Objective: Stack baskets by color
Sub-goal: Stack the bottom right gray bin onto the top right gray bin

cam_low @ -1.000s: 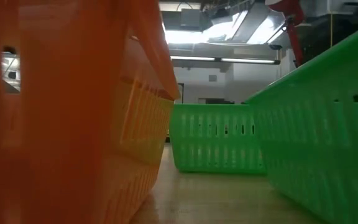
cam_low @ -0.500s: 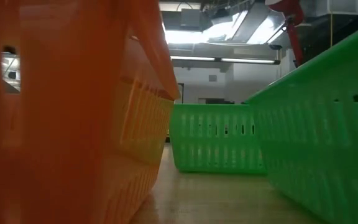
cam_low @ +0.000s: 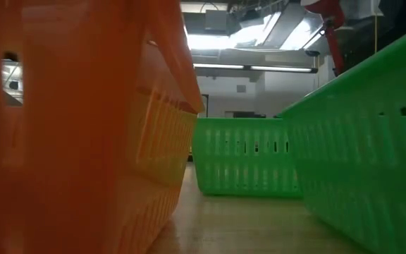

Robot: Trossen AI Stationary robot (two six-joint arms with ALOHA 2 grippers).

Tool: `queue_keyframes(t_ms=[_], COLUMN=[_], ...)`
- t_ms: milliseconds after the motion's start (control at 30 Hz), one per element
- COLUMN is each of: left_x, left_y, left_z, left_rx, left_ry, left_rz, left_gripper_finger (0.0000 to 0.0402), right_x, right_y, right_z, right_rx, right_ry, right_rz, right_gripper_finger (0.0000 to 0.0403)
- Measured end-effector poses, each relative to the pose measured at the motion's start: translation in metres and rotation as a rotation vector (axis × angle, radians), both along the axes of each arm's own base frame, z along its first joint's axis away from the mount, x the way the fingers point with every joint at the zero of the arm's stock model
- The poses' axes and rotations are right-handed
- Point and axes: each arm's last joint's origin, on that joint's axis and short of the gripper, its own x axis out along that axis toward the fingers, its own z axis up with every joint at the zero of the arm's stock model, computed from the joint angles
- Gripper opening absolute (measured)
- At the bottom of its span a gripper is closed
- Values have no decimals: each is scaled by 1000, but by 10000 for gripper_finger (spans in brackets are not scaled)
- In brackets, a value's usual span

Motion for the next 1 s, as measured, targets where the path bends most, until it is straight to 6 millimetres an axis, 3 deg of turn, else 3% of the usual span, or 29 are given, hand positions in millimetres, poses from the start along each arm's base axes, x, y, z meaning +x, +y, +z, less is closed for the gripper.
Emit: queue_keyframes(t_ms=[133, 433, 833, 1000], left_x=[0, 0, 0, 0], left_y=[0, 0, 0, 0], left_z=[0, 0, 0, 0], left_rx=[0, 0, -1, -2], left_ry=[0, 0, 0, 1], left_rz=[1, 1, 1, 1], left_gripper_finger=[0, 0, 0, 0], right_x=[4, 8, -1, -13], right_y=[4, 11, 8, 19], right_z=[-10, -23, -7, -5], right_rx=[-28, -1, 25, 35], right_ry=[33, 132, 150, 163], right_rz=[2, 15, 39, 80], right_gripper_finger=[168, 171, 164, 159])
